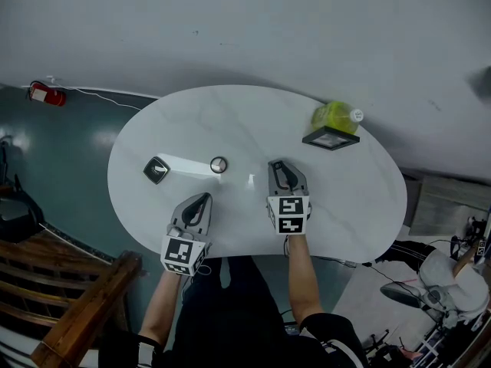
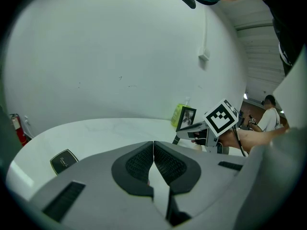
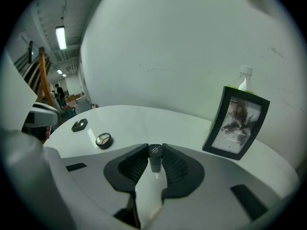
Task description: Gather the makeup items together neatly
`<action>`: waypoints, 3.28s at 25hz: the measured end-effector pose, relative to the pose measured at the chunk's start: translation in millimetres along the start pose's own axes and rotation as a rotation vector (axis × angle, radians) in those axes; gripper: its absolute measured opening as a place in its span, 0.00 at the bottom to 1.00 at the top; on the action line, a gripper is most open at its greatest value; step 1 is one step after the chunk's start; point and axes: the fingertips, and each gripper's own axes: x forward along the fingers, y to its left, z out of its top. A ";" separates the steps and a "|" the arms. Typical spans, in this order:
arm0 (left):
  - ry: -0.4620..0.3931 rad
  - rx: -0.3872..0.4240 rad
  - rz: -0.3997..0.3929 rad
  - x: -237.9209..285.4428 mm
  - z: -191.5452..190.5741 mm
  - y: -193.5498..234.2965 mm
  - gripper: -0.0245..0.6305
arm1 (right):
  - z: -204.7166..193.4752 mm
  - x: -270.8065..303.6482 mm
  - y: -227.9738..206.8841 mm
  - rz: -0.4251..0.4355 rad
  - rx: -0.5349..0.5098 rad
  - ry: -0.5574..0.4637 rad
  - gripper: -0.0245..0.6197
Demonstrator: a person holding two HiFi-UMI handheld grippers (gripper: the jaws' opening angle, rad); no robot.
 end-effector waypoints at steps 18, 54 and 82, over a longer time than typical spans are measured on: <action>-0.059 0.006 0.046 -46.6 -5.0 14.9 0.07 | 24.3 -42.3 58.5 0.063 -0.074 -0.080 0.20; -0.042 -0.070 0.141 -136.3 -101.7 60.7 0.07 | -43.2 -42.1 213.8 0.217 -0.196 -0.024 0.20; -0.070 -0.042 0.131 -147.0 -85.2 54.6 0.07 | -27.7 -62.3 214.1 0.212 -0.158 -0.078 0.26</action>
